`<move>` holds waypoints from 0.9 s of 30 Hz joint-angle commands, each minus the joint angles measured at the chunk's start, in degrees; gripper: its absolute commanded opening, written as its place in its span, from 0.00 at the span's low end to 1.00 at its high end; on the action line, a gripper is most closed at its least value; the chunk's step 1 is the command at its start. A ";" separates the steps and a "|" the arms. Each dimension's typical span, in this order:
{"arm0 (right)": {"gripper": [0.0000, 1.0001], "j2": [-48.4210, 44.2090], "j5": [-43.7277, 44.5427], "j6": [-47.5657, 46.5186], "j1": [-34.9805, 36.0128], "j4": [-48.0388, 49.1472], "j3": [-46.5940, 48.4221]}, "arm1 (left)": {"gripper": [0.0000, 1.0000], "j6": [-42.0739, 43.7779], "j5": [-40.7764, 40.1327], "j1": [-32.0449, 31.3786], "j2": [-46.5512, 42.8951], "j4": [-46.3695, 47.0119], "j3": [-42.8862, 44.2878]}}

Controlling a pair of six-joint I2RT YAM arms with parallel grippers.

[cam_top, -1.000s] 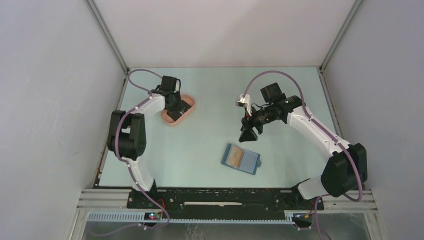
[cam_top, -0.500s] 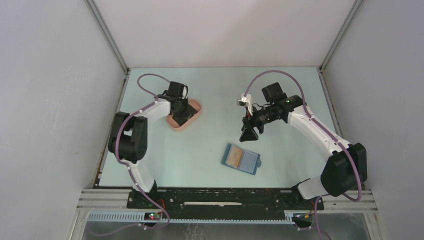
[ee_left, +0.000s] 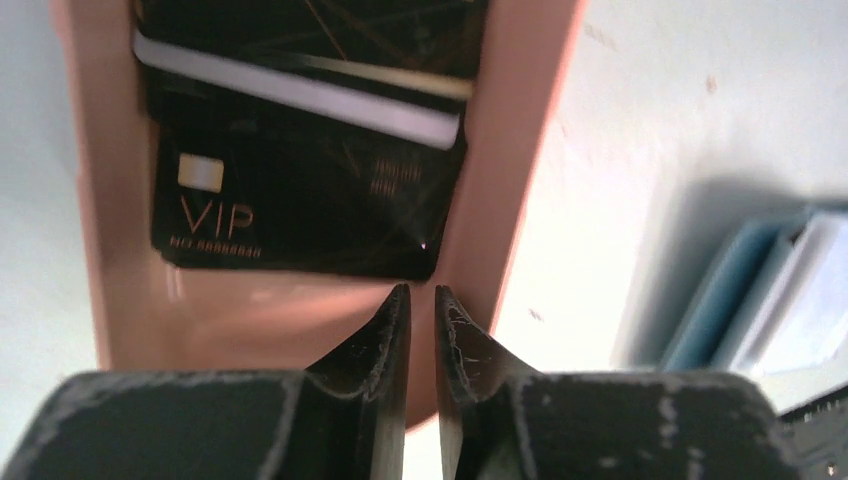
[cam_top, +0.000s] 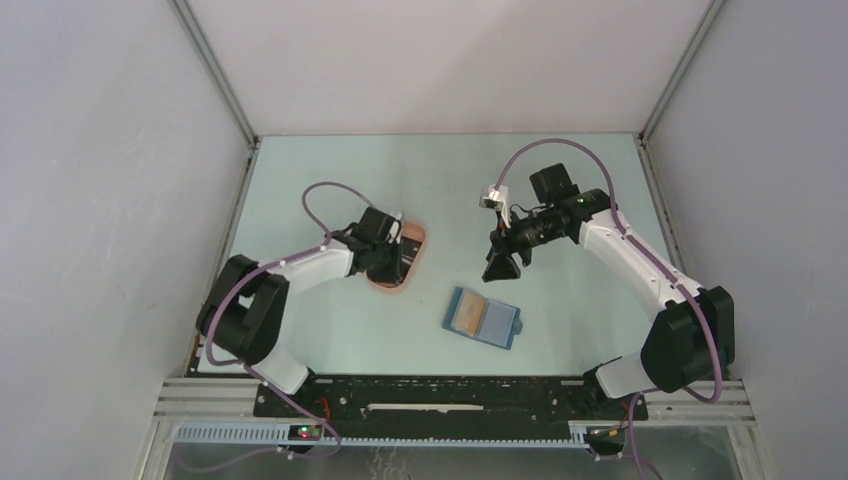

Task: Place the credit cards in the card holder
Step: Move the storage box to the center of the board.

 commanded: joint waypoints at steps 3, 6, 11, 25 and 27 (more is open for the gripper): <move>0.69 1.31 -1.31 -1.45 1.00 -0.53 1.52 | 0.19 -4.00 2.74 -5.06 -10.24 3.92 -9.04; 0.69 2.85 -1.96 -1.45 1.20 -0.43 1.52 | 0.19 -5.16 2.48 -5.70 -13.54 4.87 -12.01; 0.68 5.65 -2.23 -1.51 2.39 -0.55 2.02 | 0.20 -5.51 0.63 -5.74 -16.63 3.07 -12.03; 0.68 9.76 -4.25 -0.44 2.88 0.36 2.93 | 0.42 -18.12 -4.60 -4.69 -32.12 21.95 -20.44; 0.68 10.49 -3.48 3.22 2.87 4.16 3.04 | 0.42 -20.83 -4.64 -4.27 -33.06 26.36 -21.85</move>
